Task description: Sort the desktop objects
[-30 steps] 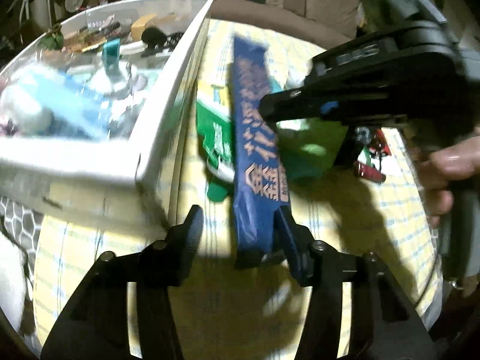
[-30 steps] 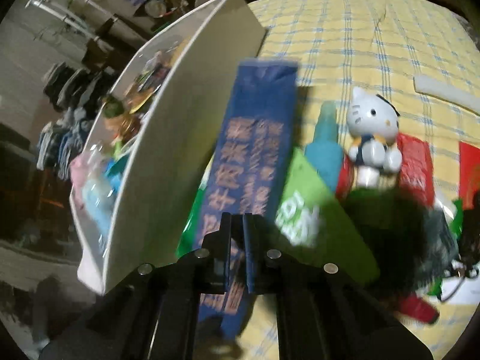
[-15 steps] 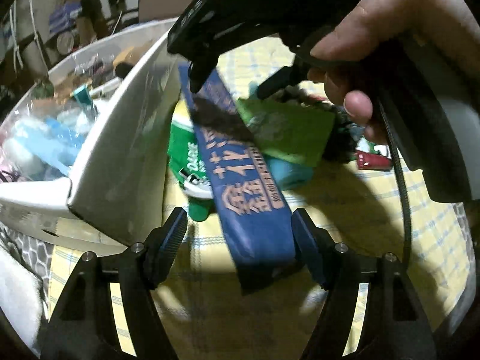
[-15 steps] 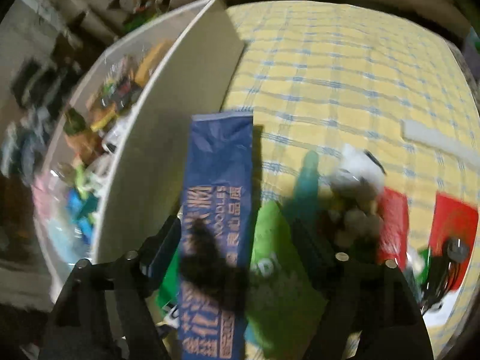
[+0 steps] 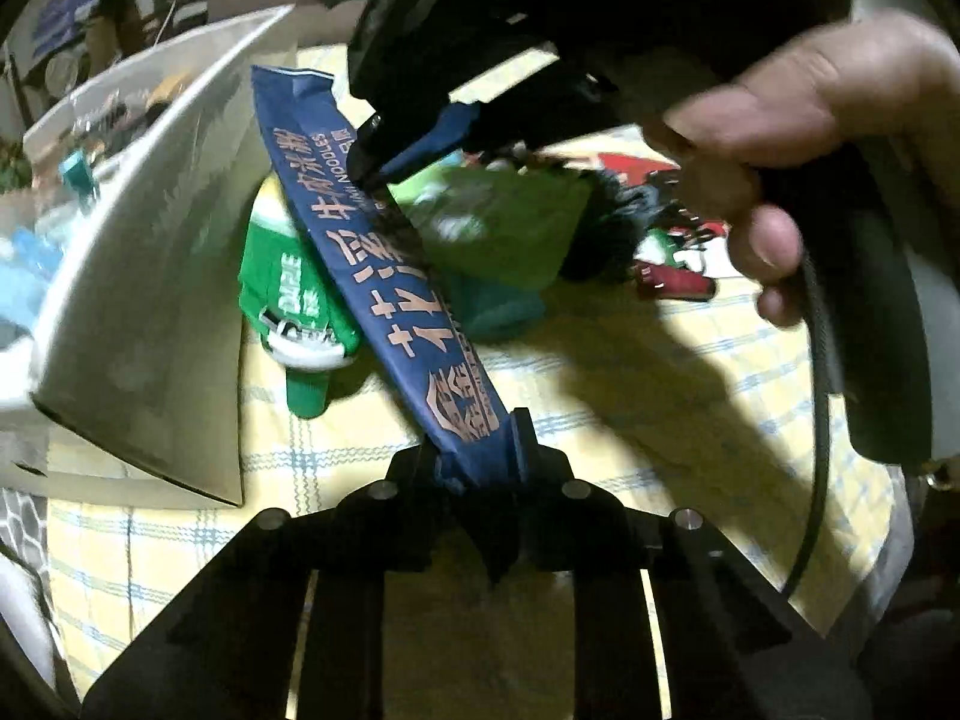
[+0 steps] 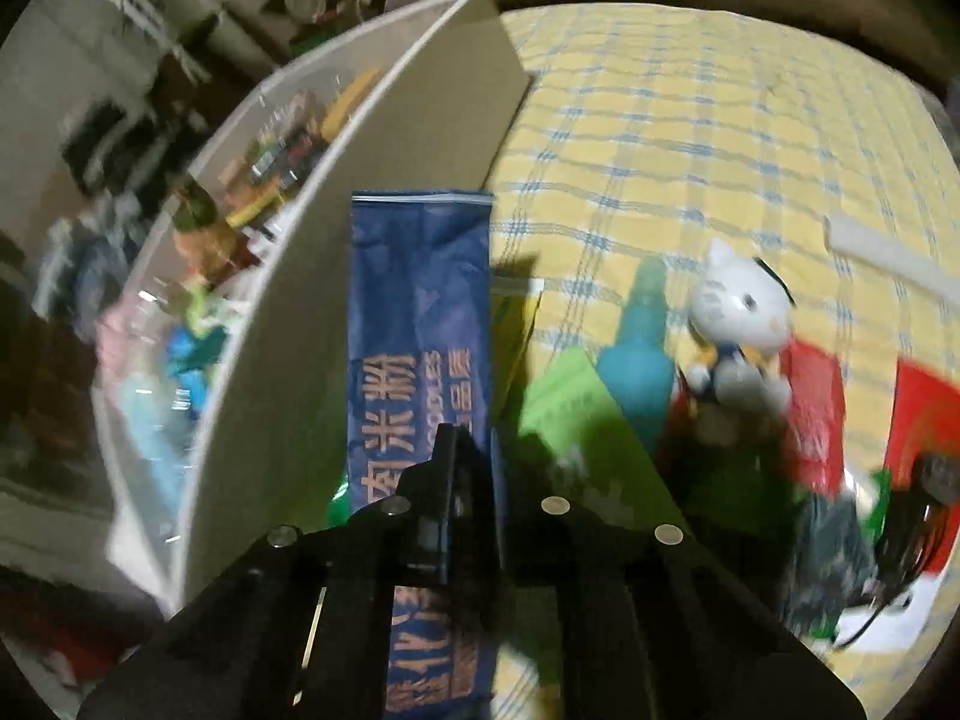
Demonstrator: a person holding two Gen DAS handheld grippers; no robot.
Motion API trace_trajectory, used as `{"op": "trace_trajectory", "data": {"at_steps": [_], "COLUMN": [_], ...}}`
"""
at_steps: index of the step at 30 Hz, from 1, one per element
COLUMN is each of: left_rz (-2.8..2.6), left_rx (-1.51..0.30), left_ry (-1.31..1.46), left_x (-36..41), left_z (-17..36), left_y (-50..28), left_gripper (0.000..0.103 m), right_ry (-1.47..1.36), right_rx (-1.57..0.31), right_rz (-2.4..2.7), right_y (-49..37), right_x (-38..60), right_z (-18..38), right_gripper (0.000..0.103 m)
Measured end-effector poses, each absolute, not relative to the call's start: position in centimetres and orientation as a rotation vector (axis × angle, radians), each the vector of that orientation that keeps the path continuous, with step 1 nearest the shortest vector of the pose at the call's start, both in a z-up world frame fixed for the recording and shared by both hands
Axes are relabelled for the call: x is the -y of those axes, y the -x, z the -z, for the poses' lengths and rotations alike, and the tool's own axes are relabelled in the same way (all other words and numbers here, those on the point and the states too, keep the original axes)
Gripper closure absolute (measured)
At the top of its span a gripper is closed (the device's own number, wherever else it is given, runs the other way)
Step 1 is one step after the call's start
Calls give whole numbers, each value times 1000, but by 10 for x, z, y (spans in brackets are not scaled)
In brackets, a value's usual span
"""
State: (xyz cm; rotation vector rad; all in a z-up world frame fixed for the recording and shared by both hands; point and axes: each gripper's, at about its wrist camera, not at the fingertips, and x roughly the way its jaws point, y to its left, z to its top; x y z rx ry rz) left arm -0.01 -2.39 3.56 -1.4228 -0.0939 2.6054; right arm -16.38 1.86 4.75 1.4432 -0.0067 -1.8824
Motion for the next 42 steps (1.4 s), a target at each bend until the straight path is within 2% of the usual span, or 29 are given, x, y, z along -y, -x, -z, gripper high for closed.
{"op": "trace_trajectory", "data": {"at_steps": [2, 5, 7, 9, 10, 11, 17, 23, 24, 26, 27, 29, 32, 36, 42], "left_rz": [-2606, -2621, -2618, -2586, -2577, -2579, -2562, -2543, -2544, -2551, -2551, -2548, -2536, -2541, -2559], "left_rx": [80, 49, 17, 50, 60, 55, 136, 153, 154, 150, 153, 170, 192, 220, 303], "left_ry": [1378, 1300, 1291, 1326, 1325, 1311, 1287, 1225, 1220, 1204, 1198, 1191, 1165, 1102, 1118], "left_x": [21, 17, 12, 18, 19, 21, 29, 26, 22, 23, 23, 26, 29, 50, 116], "left_z": [-44, -59, -59, -50, -49, -49, -52, -66, -66, -69, -71, -73, -82, -116, -158], "left_y": [-4, -10, -10, 2, 0, -2, -6, -11, -9, -10, -11, -11, -13, -16, -5], "left_gripper": [89, 90, 92, 93, 93, 93, 93, 93, 93, 93, 93, 93, 93, 93, 93], "right_ry": [-1423, -1395, -1393, -1416, -1430, -1440, -1487, -1522, -1511, -1496, -1483, -1458, -1401, -1338, -1263], "right_rx": [60, 151, 190, 149, 150, 172, 246, 394, 425, 459, 467, 475, 471, 469, 328], "right_rz": [1875, 1863, 1877, 1948, 1976, 1991, 2095, 1945, 1922, 1891, 1877, 1876, 1887, 1893, 1886], "right_y": [158, 151, 152, 153, 154, 155, 159, 152, 151, 151, 150, 147, 141, 134, 134], "right_x": [-30, -49, -52, -58, -62, -68, -95, -98, -97, -93, -92, -91, -90, -80, -3], "right_z": [-58, -73, -87, -95, -97, -97, -87, -61, -61, -62, -64, -69, -83, -118, -181], "right_gripper": [94, 94, 90, 72, 43, 29, 29, 29, 31, 50, 51, 62, 66, 67, 66]}}
